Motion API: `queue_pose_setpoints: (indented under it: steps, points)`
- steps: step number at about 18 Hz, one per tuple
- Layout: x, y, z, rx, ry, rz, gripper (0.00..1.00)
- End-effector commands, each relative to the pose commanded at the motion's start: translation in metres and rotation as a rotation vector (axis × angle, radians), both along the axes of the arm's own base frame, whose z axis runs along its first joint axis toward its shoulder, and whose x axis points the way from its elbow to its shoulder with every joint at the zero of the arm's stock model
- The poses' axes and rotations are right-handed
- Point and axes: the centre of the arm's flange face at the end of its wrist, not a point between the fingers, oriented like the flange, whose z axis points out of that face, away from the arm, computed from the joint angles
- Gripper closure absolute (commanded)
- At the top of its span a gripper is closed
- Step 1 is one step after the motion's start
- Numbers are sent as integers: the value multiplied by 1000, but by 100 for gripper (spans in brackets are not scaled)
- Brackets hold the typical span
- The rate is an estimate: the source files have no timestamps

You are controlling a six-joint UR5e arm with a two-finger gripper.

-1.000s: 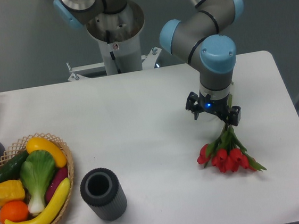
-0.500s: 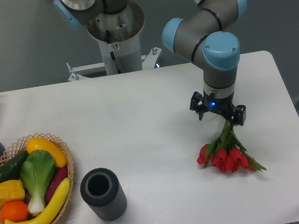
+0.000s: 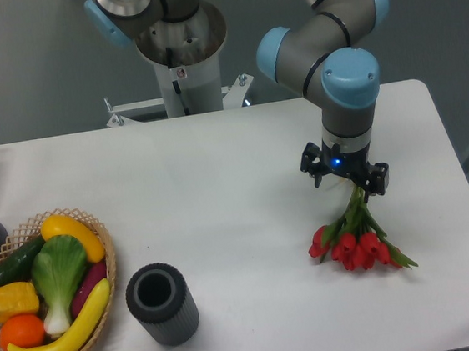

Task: Place the flowers on the table

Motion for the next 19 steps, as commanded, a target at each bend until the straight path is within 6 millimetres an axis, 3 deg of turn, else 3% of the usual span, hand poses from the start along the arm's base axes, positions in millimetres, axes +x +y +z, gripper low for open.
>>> queue_pose_setpoints:
  steps: [19]
  points:
    - [1, 1, -8, -1, 1, -1, 0]
